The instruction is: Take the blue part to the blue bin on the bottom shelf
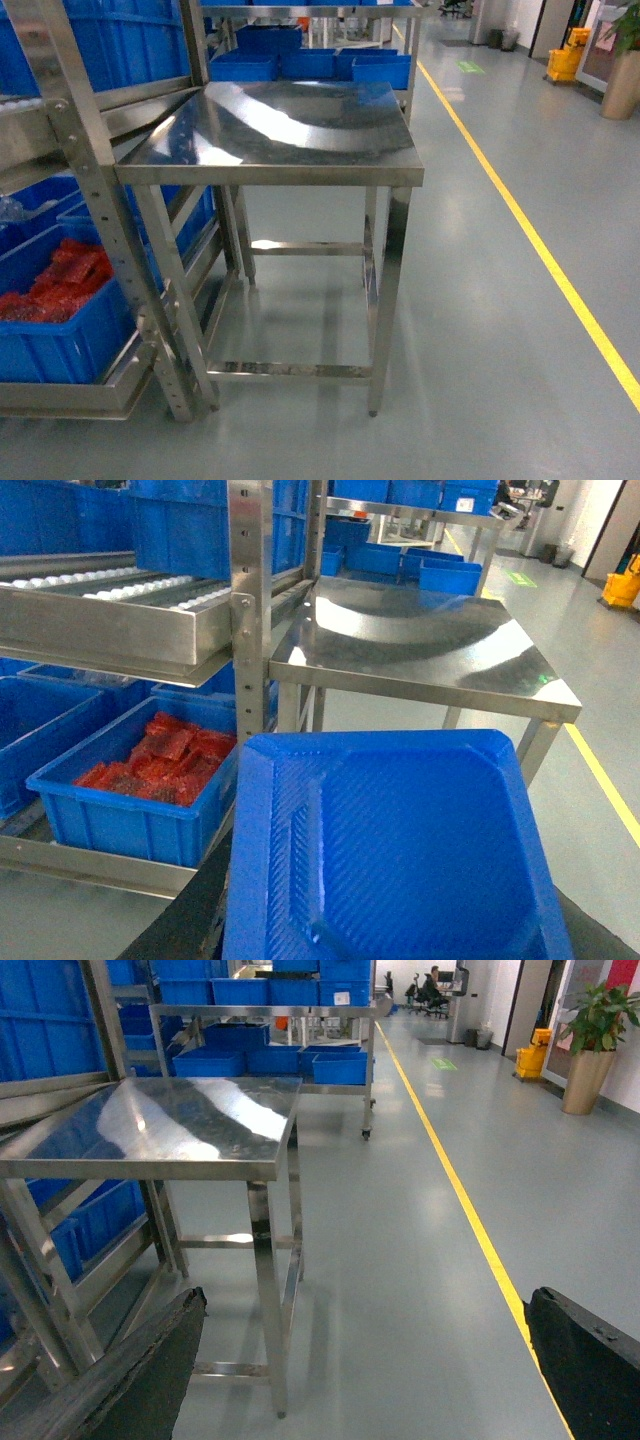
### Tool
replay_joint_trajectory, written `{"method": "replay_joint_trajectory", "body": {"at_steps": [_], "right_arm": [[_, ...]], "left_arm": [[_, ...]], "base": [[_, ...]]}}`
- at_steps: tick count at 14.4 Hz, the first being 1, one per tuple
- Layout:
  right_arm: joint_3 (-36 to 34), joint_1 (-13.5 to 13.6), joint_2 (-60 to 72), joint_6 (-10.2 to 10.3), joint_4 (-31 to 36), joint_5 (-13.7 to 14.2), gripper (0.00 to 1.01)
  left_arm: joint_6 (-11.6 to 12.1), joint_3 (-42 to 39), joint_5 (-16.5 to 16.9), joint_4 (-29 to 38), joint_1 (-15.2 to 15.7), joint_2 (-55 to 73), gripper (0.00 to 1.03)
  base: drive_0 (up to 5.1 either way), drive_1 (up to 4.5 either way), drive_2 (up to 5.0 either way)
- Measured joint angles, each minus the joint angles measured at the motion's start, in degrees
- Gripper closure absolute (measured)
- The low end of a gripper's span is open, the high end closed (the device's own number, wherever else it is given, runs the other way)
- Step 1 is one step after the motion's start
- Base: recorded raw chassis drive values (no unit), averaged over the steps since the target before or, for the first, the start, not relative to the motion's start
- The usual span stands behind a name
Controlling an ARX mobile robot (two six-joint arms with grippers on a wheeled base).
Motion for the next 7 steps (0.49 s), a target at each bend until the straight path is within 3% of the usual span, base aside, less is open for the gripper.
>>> {"method": "replay_joint_trajectory", "body": {"at_steps": [7], "right_arm": [[0.00, 0.00, 0.00, 0.02, 0.20, 0.00, 0.03]], "left_arm": [[0.00, 0.00, -0.04, -0.02, 0.00, 0.02, 0.60]], "base": [[0.0, 4.13, -4.0]]}}
